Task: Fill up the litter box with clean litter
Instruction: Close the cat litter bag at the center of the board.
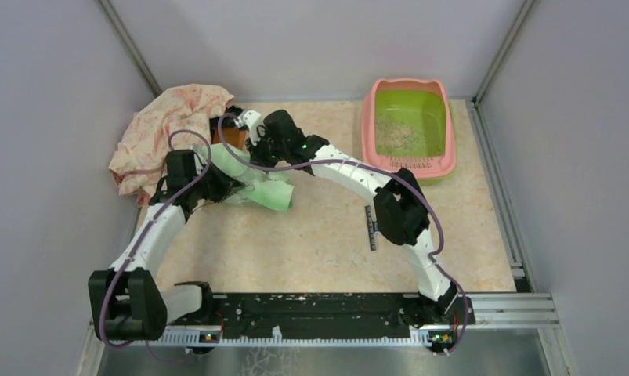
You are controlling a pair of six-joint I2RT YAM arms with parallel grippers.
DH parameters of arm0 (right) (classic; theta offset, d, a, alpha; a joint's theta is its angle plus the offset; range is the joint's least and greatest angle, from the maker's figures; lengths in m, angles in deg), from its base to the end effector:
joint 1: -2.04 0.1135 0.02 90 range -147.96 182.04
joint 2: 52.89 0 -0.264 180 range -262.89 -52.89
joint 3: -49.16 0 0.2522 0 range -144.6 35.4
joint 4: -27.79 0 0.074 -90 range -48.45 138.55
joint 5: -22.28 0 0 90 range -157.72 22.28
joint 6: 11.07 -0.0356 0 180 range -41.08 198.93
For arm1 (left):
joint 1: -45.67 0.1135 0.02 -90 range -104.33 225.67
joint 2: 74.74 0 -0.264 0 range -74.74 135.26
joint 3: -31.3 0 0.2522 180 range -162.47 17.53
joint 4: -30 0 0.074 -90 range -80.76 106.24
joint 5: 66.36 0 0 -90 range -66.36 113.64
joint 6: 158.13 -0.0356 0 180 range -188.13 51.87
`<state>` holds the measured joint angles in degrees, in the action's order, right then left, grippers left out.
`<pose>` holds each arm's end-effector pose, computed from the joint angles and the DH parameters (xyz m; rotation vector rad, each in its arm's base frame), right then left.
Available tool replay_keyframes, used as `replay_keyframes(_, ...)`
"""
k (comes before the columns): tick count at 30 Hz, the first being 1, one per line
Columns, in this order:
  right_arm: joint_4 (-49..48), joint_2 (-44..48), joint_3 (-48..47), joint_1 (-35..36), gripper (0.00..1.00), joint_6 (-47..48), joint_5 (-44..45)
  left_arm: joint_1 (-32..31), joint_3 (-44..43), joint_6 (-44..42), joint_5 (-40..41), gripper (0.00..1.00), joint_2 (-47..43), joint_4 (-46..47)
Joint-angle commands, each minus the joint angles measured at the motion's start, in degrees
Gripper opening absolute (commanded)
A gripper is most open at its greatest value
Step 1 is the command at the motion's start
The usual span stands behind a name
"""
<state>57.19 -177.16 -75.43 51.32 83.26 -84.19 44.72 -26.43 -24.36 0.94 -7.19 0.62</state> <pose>0.3286 0.3972 0.2805 -1.1286 1.8295 0.7680 0.2502 -0.0179 0.2470 -0.6428 2.2468 -0.8521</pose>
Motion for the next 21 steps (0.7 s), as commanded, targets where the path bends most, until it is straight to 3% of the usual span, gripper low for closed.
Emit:
replay_keyframes(1,-2.1,0.9,-3.3,0.6,0.00,-0.2,-1.6,-0.5,1.1,-3.2,6.4,0.00,-1.9,-4.7)
replay_keyframes(10,-1.8,2.2,-2.4,0.6,0.00,0.6,-1.5,0.5,-1.9,-4.3,18.0,0.00,-4.7,-16.7)
replay_keyframes(12,-1.9,2.7,-1.9,0.6,0.00,1.1,-1.6,3.2,-2.9,-4.4,18.8,0.00,-4.3,-18.3)
replay_keyframes(18,-4.0,5.0,2.3,1.6,0.00,3.0,-0.8,10.0,-10.0,-5.0,7.5,0.00,1.4,-21.3)
replay_keyframes(21,-5.3,5.8,4.2,2.1,0.00,3.6,-0.3,9.9,-12.6,-3.6,3.3,0.13,0.2,-24.2)
